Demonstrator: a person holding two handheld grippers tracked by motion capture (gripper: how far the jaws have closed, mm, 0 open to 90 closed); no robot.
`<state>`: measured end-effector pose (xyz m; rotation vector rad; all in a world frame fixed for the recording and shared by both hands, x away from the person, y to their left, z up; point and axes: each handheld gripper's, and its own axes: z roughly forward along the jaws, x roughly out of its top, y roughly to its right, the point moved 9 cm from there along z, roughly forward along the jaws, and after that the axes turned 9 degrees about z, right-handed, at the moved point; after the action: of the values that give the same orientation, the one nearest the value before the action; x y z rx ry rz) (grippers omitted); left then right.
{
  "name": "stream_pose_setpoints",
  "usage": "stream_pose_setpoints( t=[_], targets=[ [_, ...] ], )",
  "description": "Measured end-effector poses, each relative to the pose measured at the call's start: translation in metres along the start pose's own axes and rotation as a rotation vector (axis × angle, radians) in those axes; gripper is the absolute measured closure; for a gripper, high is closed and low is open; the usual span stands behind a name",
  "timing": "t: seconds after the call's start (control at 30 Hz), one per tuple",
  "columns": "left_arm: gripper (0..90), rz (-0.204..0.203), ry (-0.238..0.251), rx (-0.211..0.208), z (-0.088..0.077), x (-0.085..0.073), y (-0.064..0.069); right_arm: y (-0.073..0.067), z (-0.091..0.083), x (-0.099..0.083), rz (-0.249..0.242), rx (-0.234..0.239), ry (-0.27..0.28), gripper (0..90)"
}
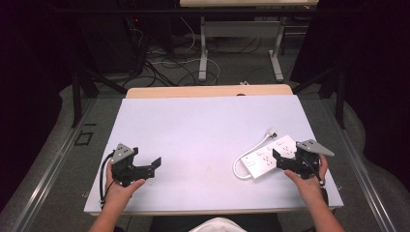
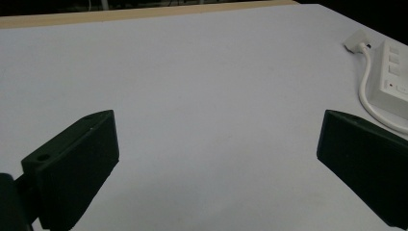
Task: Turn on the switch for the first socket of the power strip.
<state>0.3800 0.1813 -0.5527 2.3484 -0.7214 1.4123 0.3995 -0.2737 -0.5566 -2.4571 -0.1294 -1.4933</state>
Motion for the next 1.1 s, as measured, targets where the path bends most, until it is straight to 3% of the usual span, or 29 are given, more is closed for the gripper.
stream_pose_setpoints(
  t=[0.33,0.37,0.6,0.7,0.8,1.1],
  targets=[
    [1.0,-0.002,-0.01,0.002,0.004,-0.003,0.0,-0.007,0.0,0.001,-0.033,0.0,-0.006,15.2],
    [1.0,0.013,-0.016,0.005,0.003,-0.003,-0.001,-0.007,0.002,0.001,-0.029,-0.001,0.003,15.9],
    [1.9,0.008,-0.007,0.017,0.002,-0.002,-0.001,-0.011,0.003,0.004,-0.068,-0.002,-0.008,28.8],
    [2.2,0.039,-0.02,0.033,0.003,-0.003,-0.002,-0.011,0.006,0.005,-0.065,0.001,-0.003,32.1],
    [2.2,0.044,-0.022,0.032,0.004,-0.003,-0.001,-0.009,0.007,0.003,-0.071,-0.001,-0.025,36.2],
    [3.2,0.029,-0.014,0.045,0.005,-0.003,-0.002,-0.013,0.008,0.003,-0.011,0.034,-0.107,41.9]
  ],
)
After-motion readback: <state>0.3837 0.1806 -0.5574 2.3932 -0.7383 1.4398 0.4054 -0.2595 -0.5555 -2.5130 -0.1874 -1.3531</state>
